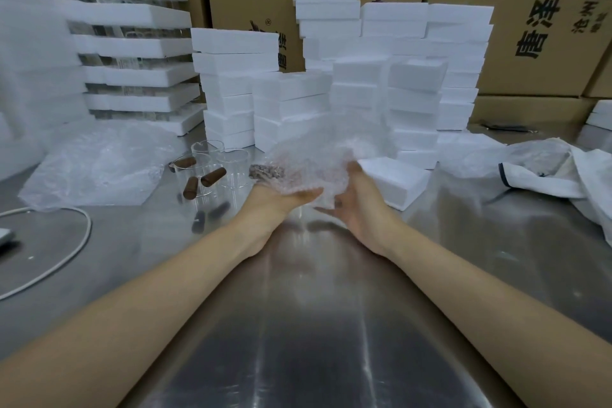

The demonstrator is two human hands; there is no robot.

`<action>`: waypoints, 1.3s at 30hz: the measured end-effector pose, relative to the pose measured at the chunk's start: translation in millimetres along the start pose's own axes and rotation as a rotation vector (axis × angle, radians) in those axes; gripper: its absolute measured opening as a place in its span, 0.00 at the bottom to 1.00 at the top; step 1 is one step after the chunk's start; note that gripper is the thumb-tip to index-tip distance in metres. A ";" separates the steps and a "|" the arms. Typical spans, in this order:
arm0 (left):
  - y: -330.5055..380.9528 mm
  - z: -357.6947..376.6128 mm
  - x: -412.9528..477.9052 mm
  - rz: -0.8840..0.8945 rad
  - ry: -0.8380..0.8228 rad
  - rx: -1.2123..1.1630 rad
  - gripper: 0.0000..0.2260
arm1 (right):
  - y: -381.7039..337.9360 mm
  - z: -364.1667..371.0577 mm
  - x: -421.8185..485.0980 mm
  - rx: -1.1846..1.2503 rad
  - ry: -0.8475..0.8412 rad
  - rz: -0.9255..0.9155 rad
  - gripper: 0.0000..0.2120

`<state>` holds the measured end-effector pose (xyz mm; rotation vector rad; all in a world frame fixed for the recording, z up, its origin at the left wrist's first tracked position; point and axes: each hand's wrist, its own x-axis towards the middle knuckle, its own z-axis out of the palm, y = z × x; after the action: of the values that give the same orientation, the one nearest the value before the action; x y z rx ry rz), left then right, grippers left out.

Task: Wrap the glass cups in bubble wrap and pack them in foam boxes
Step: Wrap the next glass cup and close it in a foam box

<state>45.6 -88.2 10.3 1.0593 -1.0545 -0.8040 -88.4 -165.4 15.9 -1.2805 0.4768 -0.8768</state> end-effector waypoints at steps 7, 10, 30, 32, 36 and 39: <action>8.4 -3.7 -2.6 -0.118 -0.191 -0.059 0.50 | -1.4 -3.1 0.6 -0.081 0.095 -0.032 0.09; 9.4 -2.1 -2.5 -0.157 -0.297 -0.119 0.40 | -1.2 -7.5 4.6 -0.113 0.157 -0.044 0.06; 10.0 9.5 -2.3 -0.214 0.091 -0.157 0.18 | -9.4 2.5 -6.1 -0.422 -0.037 -0.266 0.10; 10.6 9.3 -2.4 -0.205 0.043 -0.114 0.16 | -8.6 -1.5 -2.3 -0.379 0.027 -0.220 0.13; 8.3 8.4 -2.9 -0.216 -0.051 -0.061 0.18 | -2.9 -6.1 3.2 -0.231 0.130 -0.112 0.08; 7.7 5.0 -0.9 -0.219 -0.071 -0.084 0.21 | -3.9 -8.4 4.4 -0.218 0.092 -0.196 0.20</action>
<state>40.9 -86.5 18.0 1.0933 -0.9657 -1.0604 -93.2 -174.2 18.2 -1.5089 0.5369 -1.0740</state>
